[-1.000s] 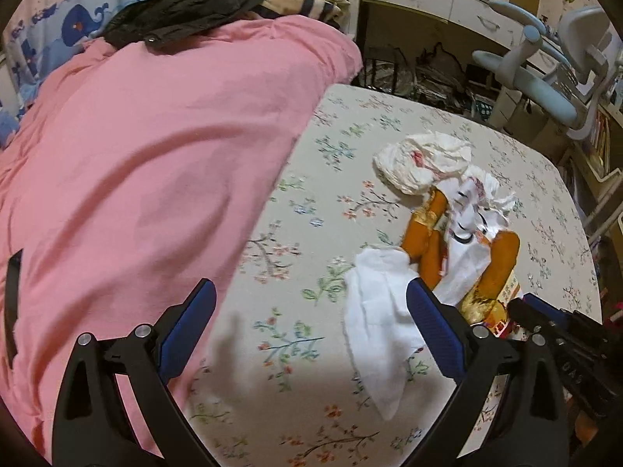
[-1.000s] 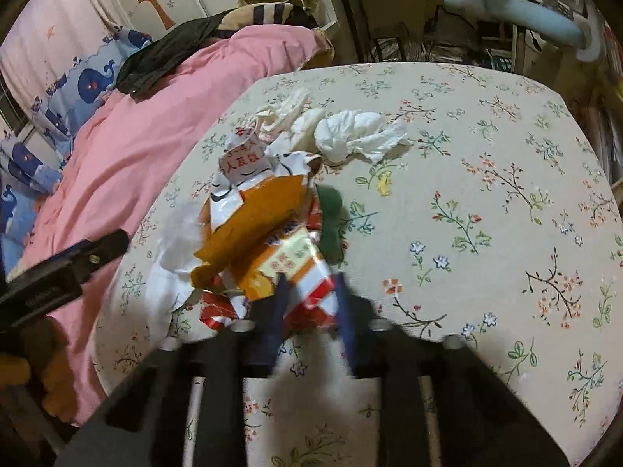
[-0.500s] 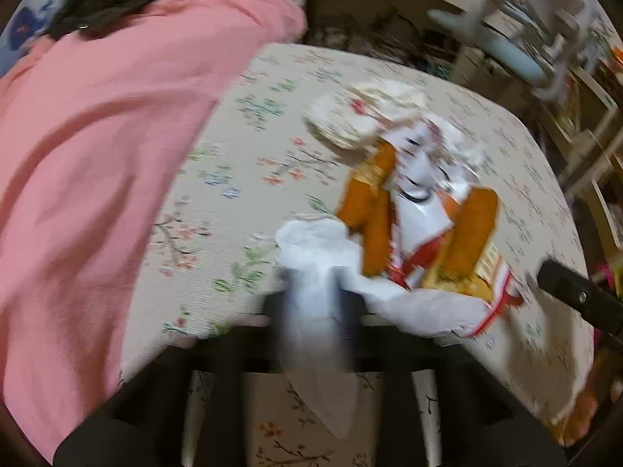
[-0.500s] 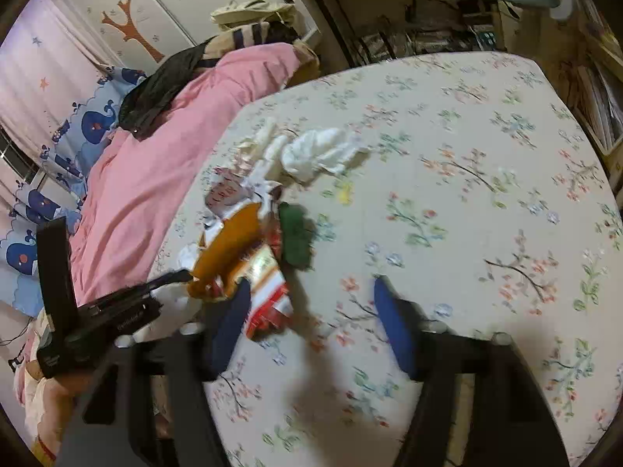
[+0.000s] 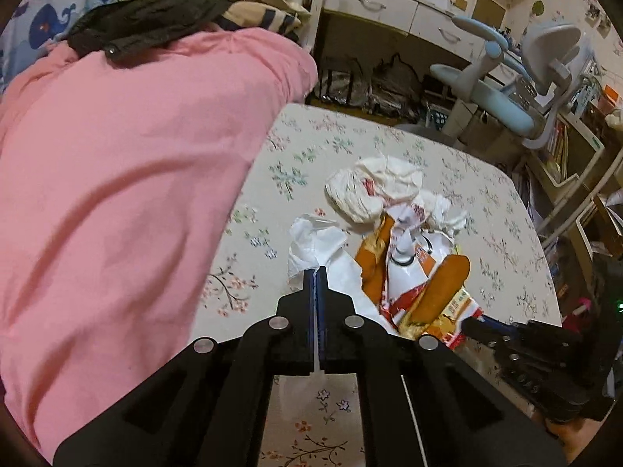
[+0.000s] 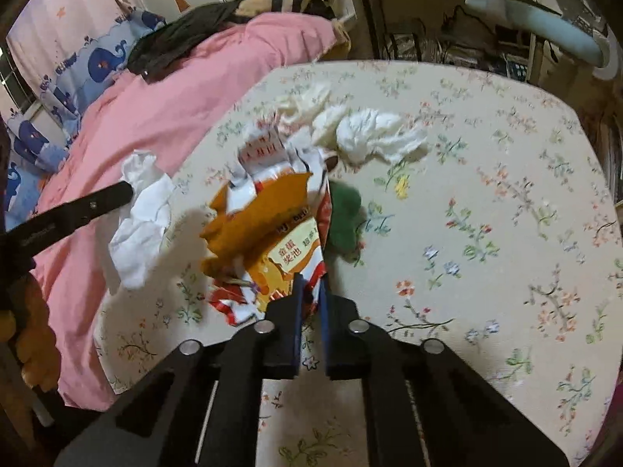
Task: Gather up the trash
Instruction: 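Grasp an orange snack stick with the right tool while the left holds the tissue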
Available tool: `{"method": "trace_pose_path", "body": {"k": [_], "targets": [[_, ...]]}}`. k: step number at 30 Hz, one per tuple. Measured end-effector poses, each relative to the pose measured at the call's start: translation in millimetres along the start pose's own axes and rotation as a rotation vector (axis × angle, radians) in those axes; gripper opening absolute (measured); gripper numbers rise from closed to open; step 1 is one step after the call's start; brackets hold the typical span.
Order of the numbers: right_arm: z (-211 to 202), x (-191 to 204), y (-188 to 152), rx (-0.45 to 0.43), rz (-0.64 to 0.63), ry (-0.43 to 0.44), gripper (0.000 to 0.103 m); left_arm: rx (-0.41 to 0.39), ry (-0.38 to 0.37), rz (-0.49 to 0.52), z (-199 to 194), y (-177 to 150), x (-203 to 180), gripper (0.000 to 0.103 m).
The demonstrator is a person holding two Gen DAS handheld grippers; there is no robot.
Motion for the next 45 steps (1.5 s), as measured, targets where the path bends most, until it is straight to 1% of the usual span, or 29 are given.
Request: {"method": "trace_pose_path", "body": {"k": [2,6,7,9,10,11,12,13,14,15,17,18,19,20,22,25,27,29,30,31,32,34,37,40,45], "targets": [[-11,-3,1,-0.02,-0.001,0.016,0.004,-0.004,0.004,-0.001,-3,1,1,0.002],[-27,-14,-3,-0.043,0.002,0.013,0.003,-0.007,0.002,-0.002,-8,-1,1,0.002],[-30,-17,-2,-0.043,0.013,0.02,0.003,-0.008,0.0,0.0,-10,-2,0,0.002],[-32,-22,-1,-0.004,0.037,0.074,0.003,-0.015,0.001,0.009,-12,-2,-1,0.002],[-34,-27,-2,0.005,0.051,0.057,0.003,-0.015,0.001,0.011,-12,-3,-1,0.002],[-35,-38,-5,0.015,0.055,-0.022,0.005,-0.012,0.001,0.012,-12,-4,-1,0.002],[-38,-47,-5,0.004,0.05,-0.117,0.01,-0.005,0.0,0.011,-11,-5,-1,0.002],[-41,-52,-5,-0.011,0.055,-0.163,0.015,-0.001,-0.002,0.012,-10,-6,-2,0.002],[-46,-55,-2,-0.043,0.073,-0.153,0.017,-0.001,-0.003,0.015,-10,-6,-3,0.002],[-50,-54,0,-0.069,0.088,-0.115,0.02,-0.002,-0.004,0.021,-10,-6,-5,0.002],[-54,-45,4,-0.103,0.096,-0.037,0.029,-0.003,-0.006,0.03,-11,-7,-6,0.002],[-52,-35,4,-0.094,0.077,0.002,0.037,-0.003,-0.006,0.033,-11,-8,-7,0.002],[-46,-26,2,-0.067,0.059,0.034,0.042,-0.003,-0.006,0.037,-11,-7,-8,0.002],[-36,-15,-3,-0.024,0.038,0.056,0.042,-0.003,-0.007,0.038,-11,-7,-8,0.002],[-18,-4,-10,0.04,0.0,0.024,0.043,-0.003,-0.009,0.042,-11,-8,-9,0.002],[-2,6,-18,0.089,-0.046,-0.039,0.043,-0.003,-0.011,0.046,-12,-7,-11,0.002],[4,11,-22,0.103,-0.07,-0.055,0.043,-0.005,-0.013,0.05,-13,-7,-13,0.002],[5,10,-26,0.098,-0.083,-0.065,0.043,-0.007,-0.012,0.053,-13,-6,-13,0.002],[2,9,-27,0.098,-0.082,-0.058,0.039,-0.008,-0.013,0.055,-14,-5,-14,0.002],[3,9,-28,0.095,-0.078,-0.05,0.033,-0.009,-0.014,0.056,-14,-5,-14,0.002],[2,8,-28,0.09,-0.077,-0.041,0.03,-0.01,-0.016,0.057,-15,-5,-14,0.002],[-5,7,-30,0.084,-0.076,-0.023,0.02,-0.011,-0.02,0.057,-16,-5,-15,0.002],[-13,9,-29,0.067,-0.074,0.001,0.013,-0.015,-0.024,0.061,-18,-5,-16,0.002],[-23,10,-26,0.038,-0.048,0.037,0.01,-0.033,-0.029,0.067,-24,-5,-19,0.002],[-38,7,-20,-0.021,0.019,0.104,0.01,-0.052,-0.039,0.078,-31,-6,-23,0.002]]}}
Point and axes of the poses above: each gripper's, at about its wrist camera, not at the fingertips, and z roughly the way its jaws point, x to its left, y to its top, the point moved 6 cm from there along z, roughly the way its jaws point
